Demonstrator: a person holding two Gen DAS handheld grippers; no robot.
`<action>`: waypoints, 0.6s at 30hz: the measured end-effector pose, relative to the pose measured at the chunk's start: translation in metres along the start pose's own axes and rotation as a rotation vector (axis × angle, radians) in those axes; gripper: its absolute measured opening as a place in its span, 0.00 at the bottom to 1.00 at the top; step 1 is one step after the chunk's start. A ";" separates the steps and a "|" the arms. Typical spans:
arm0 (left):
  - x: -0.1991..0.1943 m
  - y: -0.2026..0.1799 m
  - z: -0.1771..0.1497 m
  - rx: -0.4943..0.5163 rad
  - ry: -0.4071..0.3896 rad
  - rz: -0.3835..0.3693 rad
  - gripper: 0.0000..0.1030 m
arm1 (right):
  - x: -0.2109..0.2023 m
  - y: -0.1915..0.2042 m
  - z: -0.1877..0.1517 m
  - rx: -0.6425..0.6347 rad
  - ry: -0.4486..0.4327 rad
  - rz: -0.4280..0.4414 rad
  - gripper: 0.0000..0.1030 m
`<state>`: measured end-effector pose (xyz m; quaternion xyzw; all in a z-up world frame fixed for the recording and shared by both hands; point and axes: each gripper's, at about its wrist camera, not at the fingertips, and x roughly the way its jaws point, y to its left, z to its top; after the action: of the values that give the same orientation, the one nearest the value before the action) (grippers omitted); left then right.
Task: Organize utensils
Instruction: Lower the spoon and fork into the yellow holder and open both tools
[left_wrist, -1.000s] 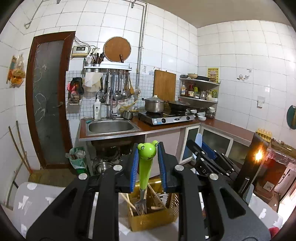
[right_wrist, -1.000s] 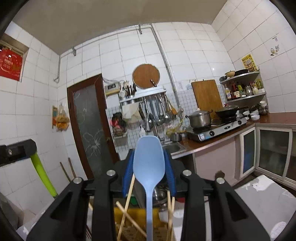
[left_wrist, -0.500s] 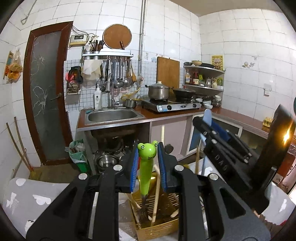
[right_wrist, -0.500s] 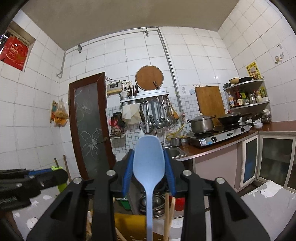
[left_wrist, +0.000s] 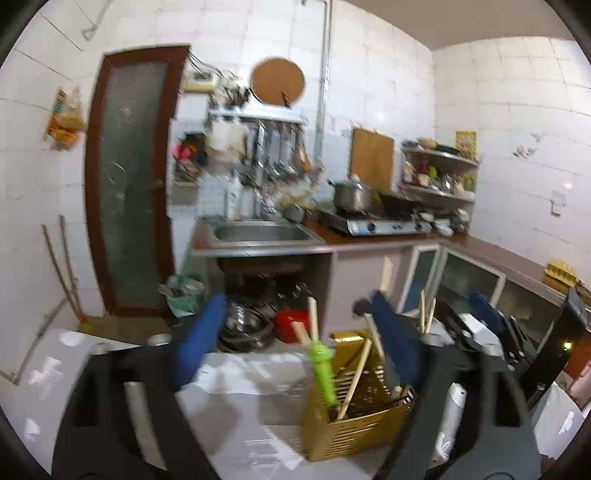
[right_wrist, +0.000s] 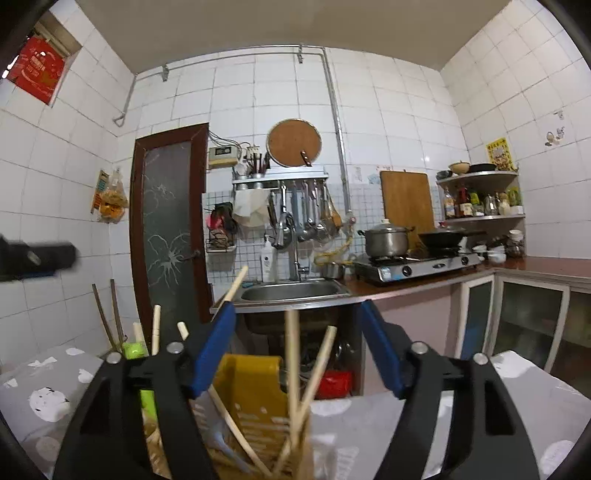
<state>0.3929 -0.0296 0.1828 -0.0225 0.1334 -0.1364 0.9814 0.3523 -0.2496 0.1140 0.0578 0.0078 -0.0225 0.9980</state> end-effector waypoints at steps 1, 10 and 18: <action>-0.015 0.003 0.005 -0.004 -0.016 0.024 0.92 | -0.008 -0.003 0.006 0.012 0.010 0.005 0.70; -0.130 0.003 0.059 0.013 -0.056 0.140 0.95 | -0.105 0.002 0.080 0.009 0.011 0.049 0.86; -0.253 -0.009 0.101 0.063 -0.023 0.259 0.95 | -0.183 0.008 0.122 0.085 0.045 0.096 0.89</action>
<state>0.1830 0.0318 0.3458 0.0244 0.1194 -0.0123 0.9925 0.1711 -0.2473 0.2396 0.1007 0.0265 0.0264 0.9942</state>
